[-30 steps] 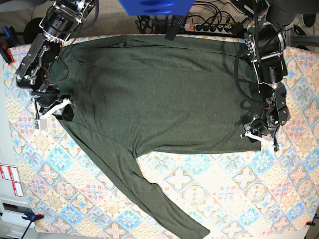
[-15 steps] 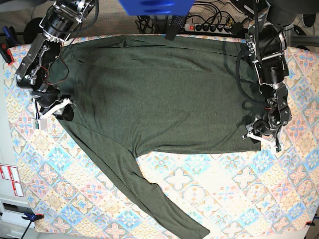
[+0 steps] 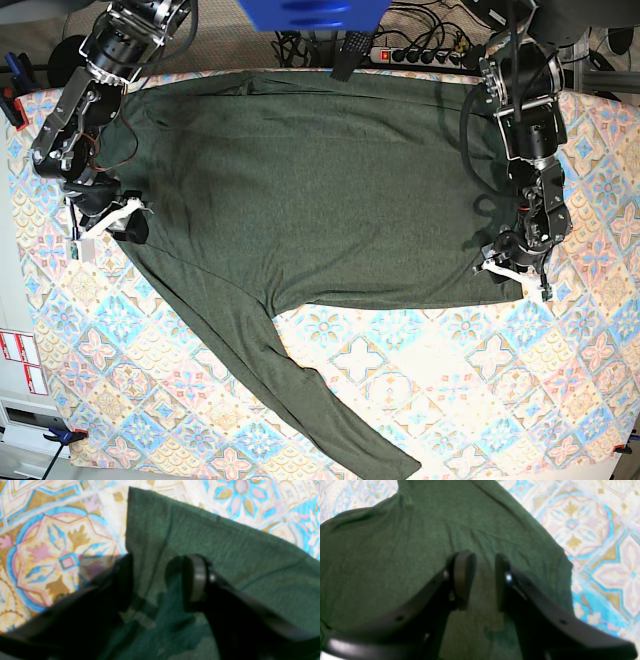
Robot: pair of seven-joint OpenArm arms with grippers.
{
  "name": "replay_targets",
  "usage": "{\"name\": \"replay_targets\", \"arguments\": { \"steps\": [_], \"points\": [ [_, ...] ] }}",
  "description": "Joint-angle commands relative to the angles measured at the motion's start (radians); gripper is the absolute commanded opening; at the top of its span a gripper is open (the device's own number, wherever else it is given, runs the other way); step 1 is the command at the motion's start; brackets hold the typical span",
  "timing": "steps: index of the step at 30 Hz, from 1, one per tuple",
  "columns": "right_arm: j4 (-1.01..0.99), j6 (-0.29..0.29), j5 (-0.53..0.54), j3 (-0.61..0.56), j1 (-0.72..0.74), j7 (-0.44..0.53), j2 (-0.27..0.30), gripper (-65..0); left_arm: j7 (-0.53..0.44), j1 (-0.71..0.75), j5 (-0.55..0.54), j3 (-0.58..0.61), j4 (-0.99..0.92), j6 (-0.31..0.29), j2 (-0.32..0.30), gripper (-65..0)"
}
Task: Fold the T-shirt properly
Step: 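Grasp the shirt's side edges with both grippers at mid-body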
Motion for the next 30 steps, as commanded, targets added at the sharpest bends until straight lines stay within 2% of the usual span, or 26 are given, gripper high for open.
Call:
{"name": "replay_targets", "arguments": {
  "steps": [1,5,9,14,19,22,27,30],
  "points": [
    [0.018,0.004,0.016,0.002,0.013,0.018,0.014,-48.1,0.06,-0.001,-0.008,0.001,0.0,-0.023,0.004,-44.4],
    [0.018,0.004,0.016,0.002,0.014,0.018,0.014,-48.1,0.063,-0.001,-0.008,-0.003,0.002,-0.052,0.004,-64.9],
    [0.018,0.004,0.016,0.002,0.016,0.021,0.014,-48.1,0.063,0.002,-0.008,-0.003,0.032,-0.052,0.003,-65.0],
    [-0.034,0.004,0.015,0.002,0.019,0.024,0.014,-48.1,0.064,0.078,-0.007,0.001,0.2,-0.052,0.003,-65.0],
    [-0.151,0.004,0.01,0.002,0.103,0.022,0.066,-47.8,0.064,0.146,-0.007,0.001,0.315,-0.052,0.003,-65.0],
    [-0.223,0.004,-0.056,0.002,0.145,0.022,0.09,-47.7,0.064,0.181,-0.007,-0.003,0.368,-0.052,0.003,-65.0],
    [-0.303,0.004,-0.251,0.0,0.231,0.025,0.093,-47.7,0.064,0.241,-0.007,-0.003,0.459,-0.052,0.003,-65.0],
    [-0.349,0.004,-0.286,-0.035,0.283,0.038,0.098,-47.6,0.064,0.282,-0.007,-0.003,0.52,-0.052,0.003,-65.0]
  ]
}}
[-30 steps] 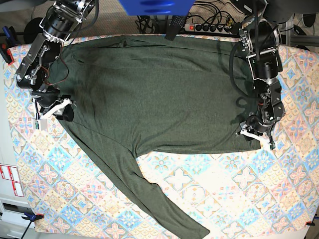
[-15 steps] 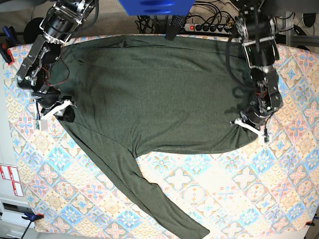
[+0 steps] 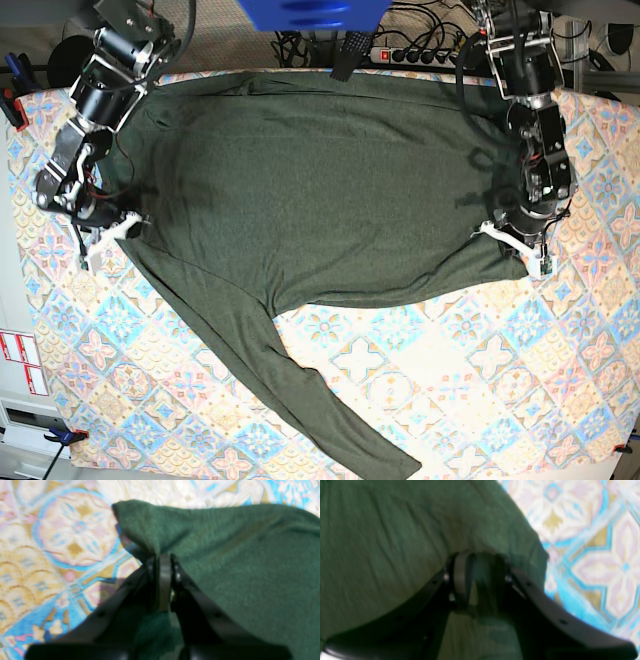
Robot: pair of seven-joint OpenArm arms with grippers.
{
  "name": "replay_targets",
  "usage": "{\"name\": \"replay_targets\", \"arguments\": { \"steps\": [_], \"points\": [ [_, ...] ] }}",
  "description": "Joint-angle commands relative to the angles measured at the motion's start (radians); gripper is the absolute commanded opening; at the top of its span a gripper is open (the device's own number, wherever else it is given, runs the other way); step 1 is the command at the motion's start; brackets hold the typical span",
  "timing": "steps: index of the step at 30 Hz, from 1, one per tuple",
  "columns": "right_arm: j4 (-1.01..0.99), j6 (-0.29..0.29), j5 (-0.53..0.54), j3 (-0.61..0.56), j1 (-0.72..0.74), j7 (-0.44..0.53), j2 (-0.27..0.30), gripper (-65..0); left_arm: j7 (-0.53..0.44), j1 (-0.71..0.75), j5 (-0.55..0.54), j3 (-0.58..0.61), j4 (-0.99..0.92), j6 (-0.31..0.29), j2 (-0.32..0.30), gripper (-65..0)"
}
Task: Fold the T-shirt properly
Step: 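Grasp the shirt's side edges with both grippers at mid-body, then lift the shirt's lower half with both grippers and fold it toward the hem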
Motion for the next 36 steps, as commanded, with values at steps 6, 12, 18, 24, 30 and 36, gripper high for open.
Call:
{"name": "replay_targets", "arguments": {
  "steps": [6,12,18,24,30,36],
  "points": [
    [-0.075,0.009,0.027,-0.268,0.069,0.172,0.121,-47.6,-0.018,0.073,-0.008,0.0,0.143,-0.003,-0.013,-65.0],
    [-0.175,0.009,0.027,-0.388,0.075,0.285,0.171,-47.6,-0.018,0.141,-0.009,-0.002,0.217,-0.003,-0.013,-65.0],
    [-0.238,0.009,0.027,-0.44,0.14,0.325,0.174,-47.6,-0.018,0.17,-0.009,-0.002,0.248,-0.003,-0.011,-65.0],
    [-0.258,0.009,0.027,-0.44,0.148,0.338,0.176,-47.6,-0.018,0.187,-0.011,-0.002,0.251,-0.003,-0.01,-65.0],
    [-0.309,0.009,0.025,-0.44,0.189,0.35,0.178,-47.6,-0.018,0.19,-0.075,-0.003,0.251,-0.001,-0.013,-65.0],
    [-0.379,0.009,0.025,-0.446,0.209,0.382,0.196,-47.5,-0.018,0.192,-0.077,-0.003,0.251,-0.001,-0.013,-65.0]
  ]
}}
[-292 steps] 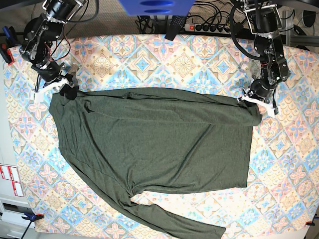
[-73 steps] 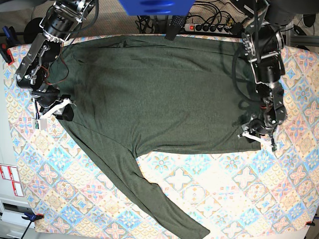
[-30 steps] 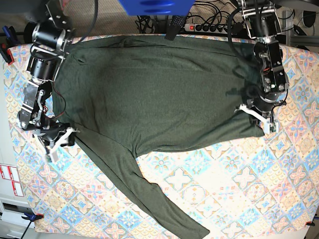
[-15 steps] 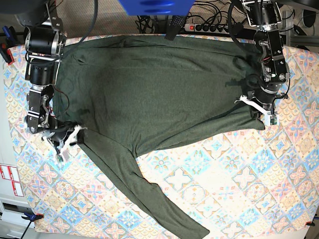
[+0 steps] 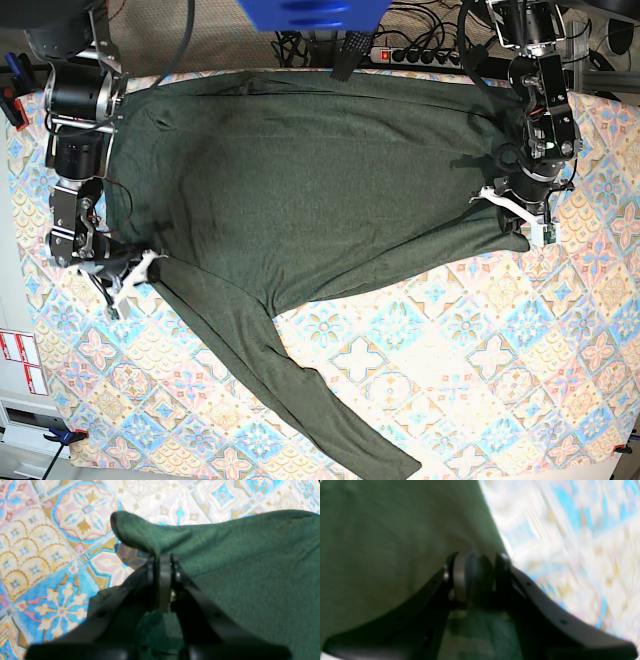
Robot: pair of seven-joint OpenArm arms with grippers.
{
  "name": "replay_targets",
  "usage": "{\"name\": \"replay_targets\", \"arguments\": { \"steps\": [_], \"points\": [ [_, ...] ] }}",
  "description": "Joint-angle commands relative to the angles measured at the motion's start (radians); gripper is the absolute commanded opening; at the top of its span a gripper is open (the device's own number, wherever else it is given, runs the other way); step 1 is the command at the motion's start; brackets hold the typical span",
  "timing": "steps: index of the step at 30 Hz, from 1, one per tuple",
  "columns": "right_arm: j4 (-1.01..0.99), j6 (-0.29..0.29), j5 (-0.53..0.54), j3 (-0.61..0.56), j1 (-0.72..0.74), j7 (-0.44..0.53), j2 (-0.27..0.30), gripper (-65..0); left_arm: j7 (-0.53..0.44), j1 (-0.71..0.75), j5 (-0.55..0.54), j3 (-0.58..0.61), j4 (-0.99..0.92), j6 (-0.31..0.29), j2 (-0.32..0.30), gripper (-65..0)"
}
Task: Fold the T-shirt properly
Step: 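Lift the shirt's lower half with both grippers and fold it toward the hem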
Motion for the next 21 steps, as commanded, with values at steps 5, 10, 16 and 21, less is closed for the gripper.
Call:
{"name": "replay_targets", "arguments": {
  "steps": [5,10,16,21],
  "points": [
    [-0.034,0.009,0.019,0.003,0.066,0.035,0.027,-40.0,-0.019,-0.011,-0.005,-0.005,0.02,-0.002,-0.011,-65.0],
    [-0.038,0.009,0.019,0.003,0.068,0.038,0.031,-35.5,-0.019,-0.011,-0.005,-0.005,0.02,-0.003,-0.011,-65.0],
    [-0.106,0.009,-0.024,0.002,0.069,0.096,0.031,-35.0,-0.019,-0.011,-0.005,-0.005,0.02,-0.003,-0.011,-65.0],
    [-0.167,0.009,-0.113,0.002,0.069,0.17,0.031,-35.0,-0.019,-0.011,-0.005,-0.005,0.02,-0.003,-0.011,-65.0]
  ]
}}
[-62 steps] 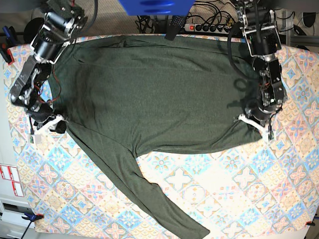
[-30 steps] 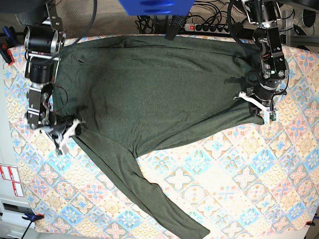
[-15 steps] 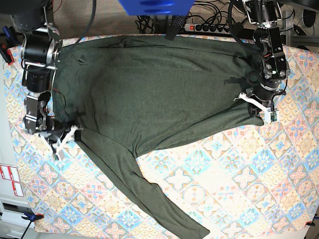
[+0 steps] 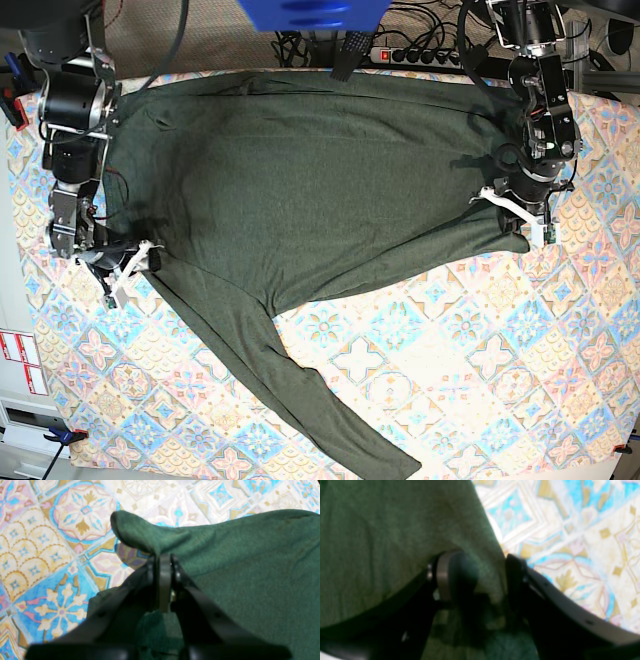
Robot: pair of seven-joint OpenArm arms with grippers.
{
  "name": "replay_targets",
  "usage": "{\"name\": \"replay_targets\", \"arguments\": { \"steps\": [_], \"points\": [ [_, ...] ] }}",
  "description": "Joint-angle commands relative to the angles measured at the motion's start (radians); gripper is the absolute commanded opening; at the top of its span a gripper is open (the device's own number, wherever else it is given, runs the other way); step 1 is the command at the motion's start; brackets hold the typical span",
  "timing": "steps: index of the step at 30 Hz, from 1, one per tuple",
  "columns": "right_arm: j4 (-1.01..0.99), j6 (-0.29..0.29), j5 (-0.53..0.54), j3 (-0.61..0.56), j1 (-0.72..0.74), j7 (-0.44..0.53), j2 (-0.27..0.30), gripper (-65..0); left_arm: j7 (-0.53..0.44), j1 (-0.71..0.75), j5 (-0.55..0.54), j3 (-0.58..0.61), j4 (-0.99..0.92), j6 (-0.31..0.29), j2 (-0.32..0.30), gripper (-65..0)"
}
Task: Fold the T-shirt properly
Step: 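Lift the shirt's lower half with both grippers and fold it toward the hem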
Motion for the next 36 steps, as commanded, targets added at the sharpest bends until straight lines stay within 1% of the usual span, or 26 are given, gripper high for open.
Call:
{"name": "replay_targets", "arguments": {
  "steps": [1,9,11,14,19,20,24,26,28,30,32,36],
  "points": [
    [0.002,0.0,-0.004,0.003,0.025,0.008,0.015,-35.0,-0.019,-0.011,-0.004,-0.005,0.02,-0.001,-0.011,-65.0],
    [-0.019,0.002,-0.006,0.003,0.02,0.006,0.015,-35.6,-0.019,-0.011,-0.004,-0.005,0.02,-0.004,-0.013,-65.0],
    [-0.019,0.003,-0.006,0.003,0.02,0.005,0.015,-37.6,-0.019,-0.011,-0.004,-0.005,0.02,-0.004,-0.013,-65.0],
    [-0.019,0.003,-0.006,0.003,0.02,0.005,0.015,-45.6,-0.019,-0.011,-0.004,-0.005,0.02,-0.004,-0.013,-65.0],
    [-0.015,0.003,-0.006,0.007,0.02,0.005,0.015,-63.4,-0.019,-0.011,-0.004,-0.005,0.02,-0.004,-0.013,-65.0],
    [-0.013,0.003,-0.006,0.009,0.02,0.005,0.015,-65.0,-0.019,-0.011,-0.004,-0.005,0.02,-0.004,-0.013,-65.0],
    [0.008,0.003,-0.003,0.012,0.019,0.005,0.015,-64.8,-0.019,-0.011,-0.004,-0.005,0.02,-0.004,-0.013,-65.0],
    [0.067,0.003,0.0,0.015,-0.015,0.005,0.015,-64.8,-0.019,-0.011,-0.004,-0.005,0.02,-0.004,-0.013,-65.0],
    [0.148,0.003,0.0,0.042,-0.058,0.003,0.015,-64.8,-0.019,-0.011,-0.004,-0.005,0.026,-0.004,-0.013,-65.0],
    [0.228,0.003,0.0,0.072,-0.101,-0.027,0.014,-64.8,-0.019,-0.011,-0.004,-0.005,0.047,-0.004,-0.013,-65.0],
    [0.308,0.003,0.0,0.093,-0.149,-0.078,0.014,-64.8,-0.019,0.009,-0.004,-0.005,0.078,-0.004,-0.013,-65.0],
    [0.47,0.003,0.002,0.102,-0.234,-0.152,0.011,-64.8,-0.019,0.02,-0.001,-0.005,0.13,-0.004,-0.013,-65.0]
  ]
}}
